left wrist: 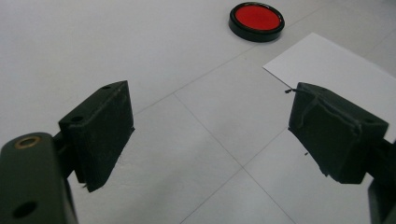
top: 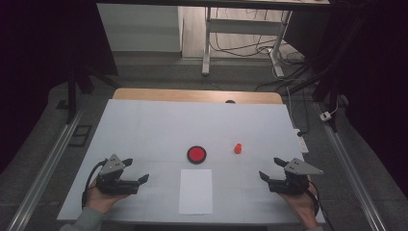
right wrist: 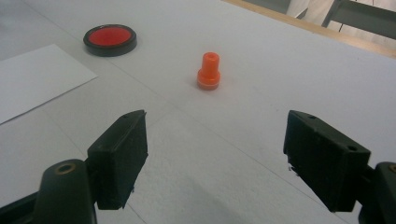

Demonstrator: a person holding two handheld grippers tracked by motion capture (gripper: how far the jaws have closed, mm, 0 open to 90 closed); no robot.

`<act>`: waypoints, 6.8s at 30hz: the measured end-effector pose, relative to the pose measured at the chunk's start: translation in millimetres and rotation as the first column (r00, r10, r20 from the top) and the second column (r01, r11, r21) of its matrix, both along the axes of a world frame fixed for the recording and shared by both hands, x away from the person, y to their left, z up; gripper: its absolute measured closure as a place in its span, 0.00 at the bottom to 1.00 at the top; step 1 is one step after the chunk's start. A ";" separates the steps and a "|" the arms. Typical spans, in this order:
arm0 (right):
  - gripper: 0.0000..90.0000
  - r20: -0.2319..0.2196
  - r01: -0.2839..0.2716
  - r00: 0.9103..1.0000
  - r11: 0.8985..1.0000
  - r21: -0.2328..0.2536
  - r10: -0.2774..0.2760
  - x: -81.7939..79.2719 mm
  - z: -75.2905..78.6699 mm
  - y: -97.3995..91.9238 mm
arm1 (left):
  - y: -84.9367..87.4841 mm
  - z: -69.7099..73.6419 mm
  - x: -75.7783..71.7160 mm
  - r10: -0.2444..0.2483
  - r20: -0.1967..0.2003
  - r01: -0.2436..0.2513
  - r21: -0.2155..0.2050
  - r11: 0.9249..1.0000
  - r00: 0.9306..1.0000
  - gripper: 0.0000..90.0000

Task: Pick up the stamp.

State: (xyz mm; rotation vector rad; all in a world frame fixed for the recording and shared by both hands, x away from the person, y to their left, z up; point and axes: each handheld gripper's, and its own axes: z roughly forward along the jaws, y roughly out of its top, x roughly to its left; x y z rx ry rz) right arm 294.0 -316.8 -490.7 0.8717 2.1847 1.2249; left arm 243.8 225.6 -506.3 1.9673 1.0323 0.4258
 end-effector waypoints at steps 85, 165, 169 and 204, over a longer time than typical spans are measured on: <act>0.34 -0.117 0.010 0.993 1.000 -0.009 -0.011 76.4 6.1 83.3 | -4.5 -4.9 6.4 -0.005 -0.013 0.006 0.027 1.000 1.000 0.16; 0.81 -0.178 0.008 0.984 0.997 -0.071 -0.021 110.3 -15.3 92.5 | -3.9 -7.5 7.0 0.001 -0.020 0.000 0.046 0.999 1.000 0.16; 0.81 -0.176 0.004 0.984 0.998 -0.068 -0.016 108.9 -13.5 93.1 | -3.7 -7.7 7.2 0.001 -0.021 0.000 0.045 0.999 1.000 0.16; 0.81 -0.139 -0.085 0.986 0.994 0.074 0.094 89.1 13.1 101.3 | -4.2 -10.0 9.1 0.004 -0.031 -0.003 0.048 0.999 1.000 0.16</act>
